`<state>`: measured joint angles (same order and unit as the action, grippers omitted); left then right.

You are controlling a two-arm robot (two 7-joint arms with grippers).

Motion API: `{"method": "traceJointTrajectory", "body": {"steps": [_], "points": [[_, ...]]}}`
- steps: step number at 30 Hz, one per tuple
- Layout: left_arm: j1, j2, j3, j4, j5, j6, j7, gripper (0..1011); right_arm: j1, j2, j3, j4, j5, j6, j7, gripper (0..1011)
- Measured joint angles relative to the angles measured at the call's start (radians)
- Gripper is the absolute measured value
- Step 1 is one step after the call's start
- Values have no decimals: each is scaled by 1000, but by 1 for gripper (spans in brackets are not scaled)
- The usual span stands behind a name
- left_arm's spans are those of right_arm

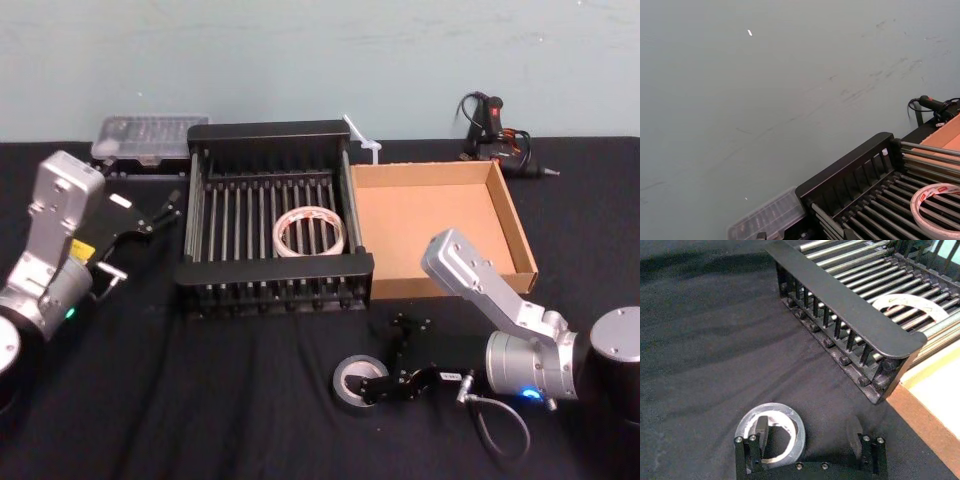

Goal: Pick up the white tape and place it into the black box , Pick up the silver tape and place it into the brown box.

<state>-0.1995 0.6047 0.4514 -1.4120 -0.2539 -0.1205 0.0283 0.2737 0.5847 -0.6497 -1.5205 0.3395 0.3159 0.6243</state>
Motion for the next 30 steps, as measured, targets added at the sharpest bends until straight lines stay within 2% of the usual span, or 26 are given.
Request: {"method": "traceJointTrajectory", "body": {"steps": [11, 15, 19, 22, 23, 25, 26, 30], "points": [[0, 0, 0, 0, 0, 0, 0, 1001, -1, 1, 0, -1, 0, -1, 0, 1002], [0, 0, 0, 0, 0, 0, 0, 1001, -1, 1, 0, -2, 1, -1, 0, 942], [0, 0, 0, 0, 0, 0, 0, 1001, -2, 1, 1, -2, 1, -1, 0, 816], [0, 0, 0, 0, 0, 0, 0, 1001, -2, 1, 1, -2, 1, -2, -1, 761], [0, 0, 0, 0, 0, 0, 0, 1001, -2, 1, 1, -3, 1, -2, -1, 704], [0, 0, 0, 0, 0, 0, 0, 1001, -2, 1, 1, -3, 1, -2, -1, 663], [0, 0, 0, 0, 0, 0, 0, 1001, -2, 1, 1, -3, 1, -2, -1, 604], [0, 0, 0, 0, 0, 0, 0, 1001, -2, 1, 2, -3, 1, -2, -1, 482]]}}
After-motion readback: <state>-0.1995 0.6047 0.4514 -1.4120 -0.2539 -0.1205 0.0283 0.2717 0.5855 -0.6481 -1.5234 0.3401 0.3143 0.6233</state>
